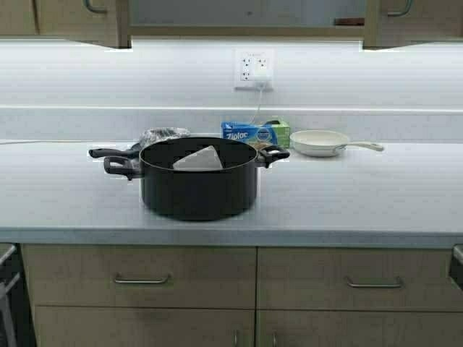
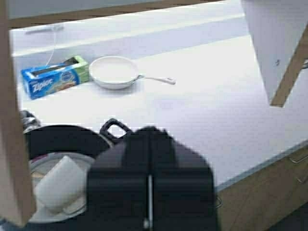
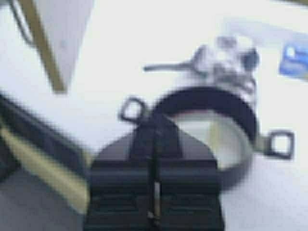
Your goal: Open the cabinet, put the pot inside, then close it
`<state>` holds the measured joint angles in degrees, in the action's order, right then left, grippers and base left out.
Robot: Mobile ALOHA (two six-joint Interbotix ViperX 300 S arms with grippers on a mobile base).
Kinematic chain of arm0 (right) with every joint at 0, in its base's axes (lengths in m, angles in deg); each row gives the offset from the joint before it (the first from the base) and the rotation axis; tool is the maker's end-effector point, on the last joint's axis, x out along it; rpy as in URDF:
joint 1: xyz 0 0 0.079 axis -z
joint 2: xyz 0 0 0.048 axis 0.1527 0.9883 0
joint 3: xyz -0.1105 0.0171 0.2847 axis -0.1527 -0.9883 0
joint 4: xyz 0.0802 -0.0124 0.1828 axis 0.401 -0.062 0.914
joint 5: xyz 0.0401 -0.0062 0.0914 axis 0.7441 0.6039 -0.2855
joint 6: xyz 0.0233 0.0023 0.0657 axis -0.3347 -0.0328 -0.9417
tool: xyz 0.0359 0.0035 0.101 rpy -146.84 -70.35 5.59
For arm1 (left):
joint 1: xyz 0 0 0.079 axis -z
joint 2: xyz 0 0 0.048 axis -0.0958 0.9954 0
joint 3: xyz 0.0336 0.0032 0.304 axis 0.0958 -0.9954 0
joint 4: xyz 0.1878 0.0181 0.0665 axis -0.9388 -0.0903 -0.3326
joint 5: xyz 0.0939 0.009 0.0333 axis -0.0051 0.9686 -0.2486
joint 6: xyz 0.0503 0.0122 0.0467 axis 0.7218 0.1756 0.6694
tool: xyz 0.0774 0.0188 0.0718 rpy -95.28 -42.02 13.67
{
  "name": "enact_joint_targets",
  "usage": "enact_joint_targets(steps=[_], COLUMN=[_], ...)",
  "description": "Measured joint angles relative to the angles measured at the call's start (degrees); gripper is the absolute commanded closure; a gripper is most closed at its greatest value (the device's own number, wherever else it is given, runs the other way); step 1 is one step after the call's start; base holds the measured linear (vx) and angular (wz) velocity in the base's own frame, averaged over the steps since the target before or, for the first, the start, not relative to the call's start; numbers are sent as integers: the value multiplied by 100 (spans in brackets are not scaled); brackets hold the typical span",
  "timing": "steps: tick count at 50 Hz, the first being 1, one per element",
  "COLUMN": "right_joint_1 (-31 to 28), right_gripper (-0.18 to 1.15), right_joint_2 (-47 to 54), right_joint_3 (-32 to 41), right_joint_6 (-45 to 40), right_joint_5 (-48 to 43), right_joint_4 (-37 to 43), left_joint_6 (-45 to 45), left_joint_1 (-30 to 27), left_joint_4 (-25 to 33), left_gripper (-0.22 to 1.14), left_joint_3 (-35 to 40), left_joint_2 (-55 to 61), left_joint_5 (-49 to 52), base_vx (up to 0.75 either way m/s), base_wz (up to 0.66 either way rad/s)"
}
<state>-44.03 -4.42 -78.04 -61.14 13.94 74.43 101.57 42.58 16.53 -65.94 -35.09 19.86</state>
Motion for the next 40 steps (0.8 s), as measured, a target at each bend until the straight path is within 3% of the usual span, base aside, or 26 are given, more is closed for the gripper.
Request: enact_joint_targets(steps=[14, 30, 40], right_joint_1=[26, 545, 817], right_gripper=[90, 90, 90], right_joint_2=[1784, 2716, 3041], right_joint_3=[1099, 2118, 2391], right_joint_6=[-62, -105, -105], right_joint_5=[-976, -976, -800], right_joint_4=[9, 9, 9], left_joint_6=[-35, -501, -589], left_joint_1=[703, 598, 0], left_joint_4=[-9, -9, 0], left_gripper=[89, 89, 89], left_joint_3=[1099, 1846, 2347], left_joint_2=[2197, 3841, 4465], left_joint_5=[-1037, -2417, -2470], base_vx=[-2, 0, 0], base_wz=[2, 0, 0])
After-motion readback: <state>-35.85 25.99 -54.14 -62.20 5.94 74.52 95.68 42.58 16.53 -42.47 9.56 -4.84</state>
